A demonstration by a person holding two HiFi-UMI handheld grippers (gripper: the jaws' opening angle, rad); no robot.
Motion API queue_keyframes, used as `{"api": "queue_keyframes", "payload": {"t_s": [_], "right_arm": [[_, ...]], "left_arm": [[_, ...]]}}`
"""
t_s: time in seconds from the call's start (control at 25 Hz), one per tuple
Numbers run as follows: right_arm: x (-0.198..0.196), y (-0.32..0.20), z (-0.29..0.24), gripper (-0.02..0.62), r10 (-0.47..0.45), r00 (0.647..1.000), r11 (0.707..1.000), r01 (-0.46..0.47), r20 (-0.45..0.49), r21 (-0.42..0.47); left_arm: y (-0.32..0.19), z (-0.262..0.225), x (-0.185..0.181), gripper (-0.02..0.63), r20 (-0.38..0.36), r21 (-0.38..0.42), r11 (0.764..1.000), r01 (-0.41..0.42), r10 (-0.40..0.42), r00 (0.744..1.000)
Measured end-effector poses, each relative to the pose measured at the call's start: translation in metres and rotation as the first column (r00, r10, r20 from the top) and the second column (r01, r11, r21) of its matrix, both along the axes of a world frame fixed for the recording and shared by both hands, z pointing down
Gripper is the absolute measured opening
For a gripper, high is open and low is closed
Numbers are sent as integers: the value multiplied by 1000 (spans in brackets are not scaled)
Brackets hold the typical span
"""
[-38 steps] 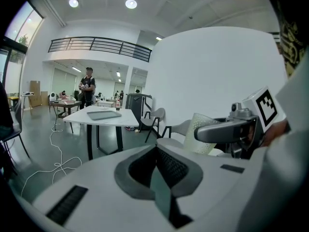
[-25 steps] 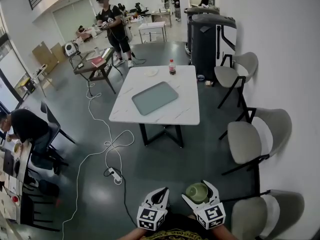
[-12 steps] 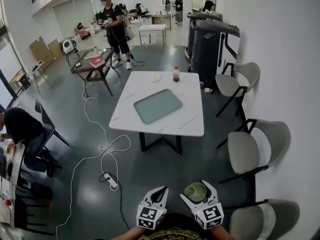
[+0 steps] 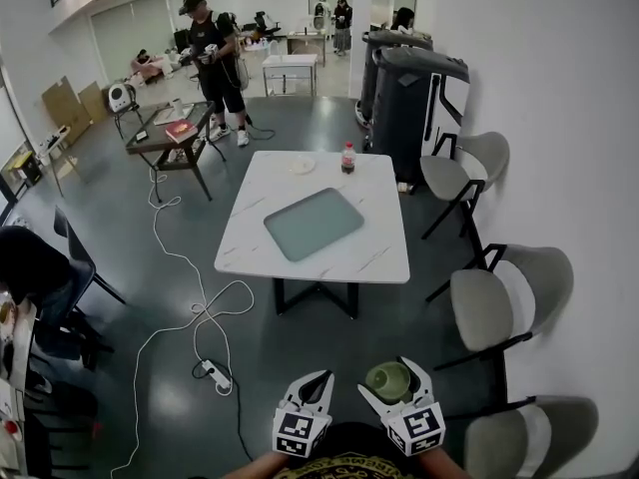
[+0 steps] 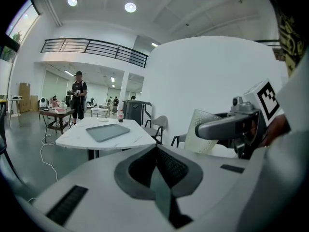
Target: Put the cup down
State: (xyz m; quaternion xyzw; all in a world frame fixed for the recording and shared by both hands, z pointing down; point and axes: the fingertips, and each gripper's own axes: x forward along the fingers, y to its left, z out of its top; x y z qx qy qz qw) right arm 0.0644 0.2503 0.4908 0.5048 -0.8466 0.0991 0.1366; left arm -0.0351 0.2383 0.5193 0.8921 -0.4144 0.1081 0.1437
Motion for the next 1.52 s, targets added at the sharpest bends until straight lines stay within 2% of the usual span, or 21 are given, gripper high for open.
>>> {"api": "queue_keyframes", "payload": {"t_s": [0.52,0.84,1.0,1.52], "right_arm": [[-44,-27,0,397,-44,999,999,44,-11,-4],[-54,-63,0,397,-116,993,993,116,11,10],[-50,-83,-1,397,-148,989,989,147,21,17],[-14,-146,3,397,-219,973,976,219,66,15]], "left_arm": [[-20,3,-47,8,-6,-10,998,56,-56,998],[-42,5,-64,8,14,-17,989,147,-147,989],[-59,-1,-57,8,20,1,985,170,-170,985],[-113,-2,-20,8,62,-11,971,239,-238,969]]}}
